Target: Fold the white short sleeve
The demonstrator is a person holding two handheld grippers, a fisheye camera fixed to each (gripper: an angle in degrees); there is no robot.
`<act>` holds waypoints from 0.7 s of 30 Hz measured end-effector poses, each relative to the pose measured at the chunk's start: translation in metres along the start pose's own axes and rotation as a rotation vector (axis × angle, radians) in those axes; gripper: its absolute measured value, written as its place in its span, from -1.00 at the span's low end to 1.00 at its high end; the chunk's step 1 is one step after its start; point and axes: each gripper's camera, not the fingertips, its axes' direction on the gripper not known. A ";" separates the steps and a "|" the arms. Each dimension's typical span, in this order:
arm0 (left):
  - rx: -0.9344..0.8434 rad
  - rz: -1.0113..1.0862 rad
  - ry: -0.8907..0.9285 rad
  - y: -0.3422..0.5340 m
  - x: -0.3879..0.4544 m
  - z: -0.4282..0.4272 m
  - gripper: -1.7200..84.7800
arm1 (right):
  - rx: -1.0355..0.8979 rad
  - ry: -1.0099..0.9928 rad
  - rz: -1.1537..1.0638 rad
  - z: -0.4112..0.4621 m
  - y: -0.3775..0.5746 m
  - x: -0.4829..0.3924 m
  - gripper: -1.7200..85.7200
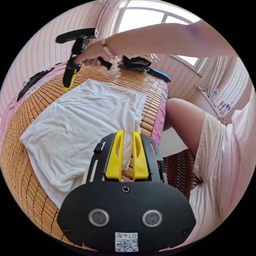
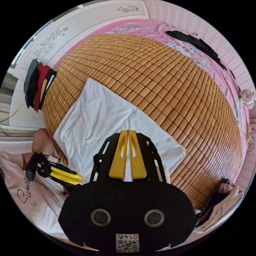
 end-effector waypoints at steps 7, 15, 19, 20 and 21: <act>0.172 -0.017 0.083 -0.016 0.025 -0.025 -0.72 | 0.115 0.034 0.407 -0.021 0.257 0.051 -0.70; 0.146 -0.023 0.031 -0.075 0.051 0.007 -0.59 | 0.275 -0.100 0.649 -0.025 0.371 0.093 -0.80; 0.082 0.040 0.026 -0.122 0.067 0.039 -0.51 | 0.352 -0.224 0.614 -0.036 0.412 0.108 -0.93; 0.045 0.061 0.026 -0.134 0.072 0.051 -0.50 | 0.360 -0.251 0.611 -0.036 0.417 0.111 -0.94; 0.025 0.072 0.024 -0.140 0.074 0.057 -0.50 | 0.382 -0.286 0.611 -0.038 0.428 0.116 -0.94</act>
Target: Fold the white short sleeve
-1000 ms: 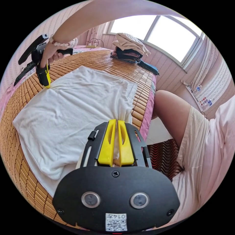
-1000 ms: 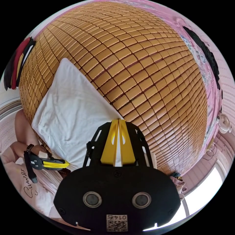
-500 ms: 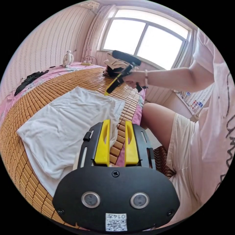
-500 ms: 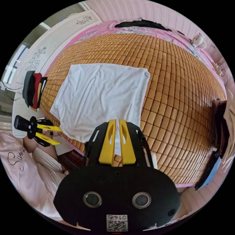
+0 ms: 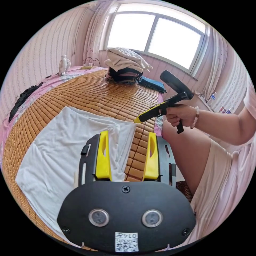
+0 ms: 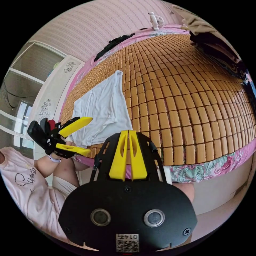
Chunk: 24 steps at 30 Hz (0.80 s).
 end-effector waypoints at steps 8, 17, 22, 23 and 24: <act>-0.101 0.056 -0.034 -0.034 0.018 0.031 -0.54 | -0.025 0.006 -0.053 -0.020 0.018 0.025 -0.90; -0.106 0.031 -0.140 -0.038 0.028 0.034 -0.77 | 0.085 -0.398 -0.064 -0.080 0.032 0.045 -0.94; -0.075 0.057 -0.019 -0.022 0.042 0.009 -0.94 | 0.147 -0.389 -0.058 -0.113 0.048 0.056 -0.89; -0.064 0.089 0.021 -0.015 0.051 0.001 -0.95 | 0.163 -0.365 -0.036 -0.116 0.049 0.061 -0.87; -0.061 0.106 0.036 -0.011 0.056 -0.003 -0.95 | 0.190 -0.329 0.013 -0.121 0.050 0.070 -0.82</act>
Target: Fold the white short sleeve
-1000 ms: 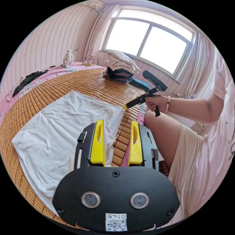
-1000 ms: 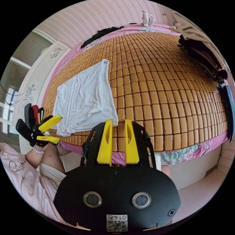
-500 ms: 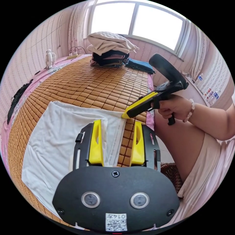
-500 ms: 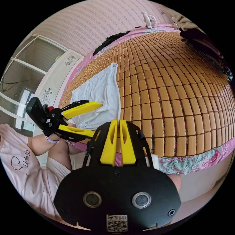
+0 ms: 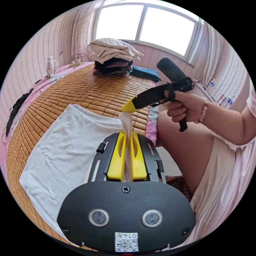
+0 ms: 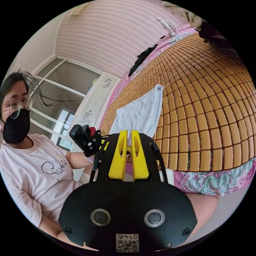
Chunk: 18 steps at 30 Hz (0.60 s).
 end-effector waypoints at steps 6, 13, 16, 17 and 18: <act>0.024 0.087 0.057 0.043 0.049 -0.045 -0.96 | 0.042 0.240 0.084 0.002 -0.015 0.013 -0.70; 0.051 0.077 0.066 0.082 0.053 -0.081 -0.96 | 0.029 0.222 0.090 0.002 -0.019 0.003 -0.90; 0.078 0.049 0.054 0.096 0.048 -0.096 -0.96 | 0.089 0.190 0.063 -0.013 -0.023 -0.014 -0.94; 0.103 0.041 0.053 0.101 0.047 -0.105 -0.96 | 0.104 0.185 0.058 -0.018 -0.024 -0.019 -0.95; 0.120 0.038 0.054 0.103 0.047 -0.110 -0.96 | 0.137 0.167 0.047 -0.028 -0.025 -0.028 -0.95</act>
